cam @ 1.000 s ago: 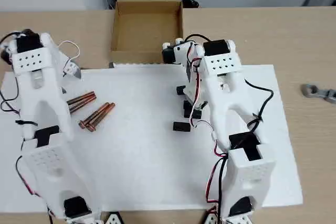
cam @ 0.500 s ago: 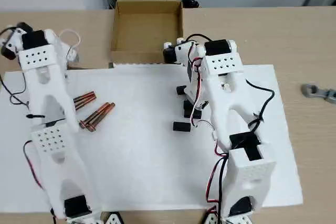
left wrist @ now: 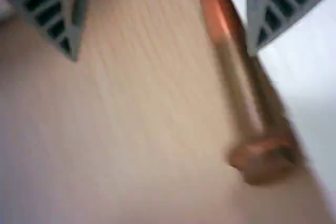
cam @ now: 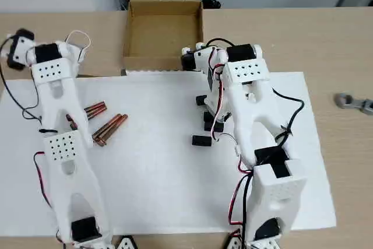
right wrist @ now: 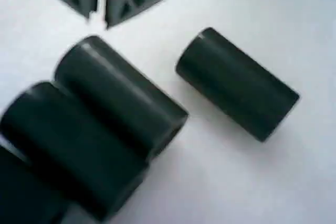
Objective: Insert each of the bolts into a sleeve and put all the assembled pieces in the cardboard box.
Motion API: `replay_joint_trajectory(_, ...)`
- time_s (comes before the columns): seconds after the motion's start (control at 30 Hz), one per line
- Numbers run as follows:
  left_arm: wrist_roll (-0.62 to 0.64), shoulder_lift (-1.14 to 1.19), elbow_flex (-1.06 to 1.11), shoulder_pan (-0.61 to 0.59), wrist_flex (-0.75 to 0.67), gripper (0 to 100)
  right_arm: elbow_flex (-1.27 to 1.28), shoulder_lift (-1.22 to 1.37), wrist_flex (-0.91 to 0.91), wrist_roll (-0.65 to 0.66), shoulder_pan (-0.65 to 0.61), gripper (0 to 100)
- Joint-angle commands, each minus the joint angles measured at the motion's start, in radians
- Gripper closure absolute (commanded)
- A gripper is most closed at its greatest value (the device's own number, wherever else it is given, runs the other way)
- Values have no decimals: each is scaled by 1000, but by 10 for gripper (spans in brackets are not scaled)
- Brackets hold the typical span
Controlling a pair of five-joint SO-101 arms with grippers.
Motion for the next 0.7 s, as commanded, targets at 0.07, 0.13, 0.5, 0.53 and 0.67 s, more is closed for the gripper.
replay_joint_trajectory(0.07, -17, -12, -38, -2, 54, 805, -38, -8, 5, -9, 7, 994)
replay_joint_trajectory(0.13, -51, -41, -67, -2, 135, 805, -38, -8, 5, -9, 7, 994)
replay_joint_trajectory(0.5, -361, -316, 188, 5, 244, 805, -38, -12, 7, -11, 12, 994)
replay_joint_trajectory(0.53, -408, -354, 249, 5, 242, 805, -38, -15, 7, -11, 10, 993)
replay_joint_trajectory(0.67, -654, -511, 467, 20, 242, 805, -38, -21, 8, -11, 4, 992)
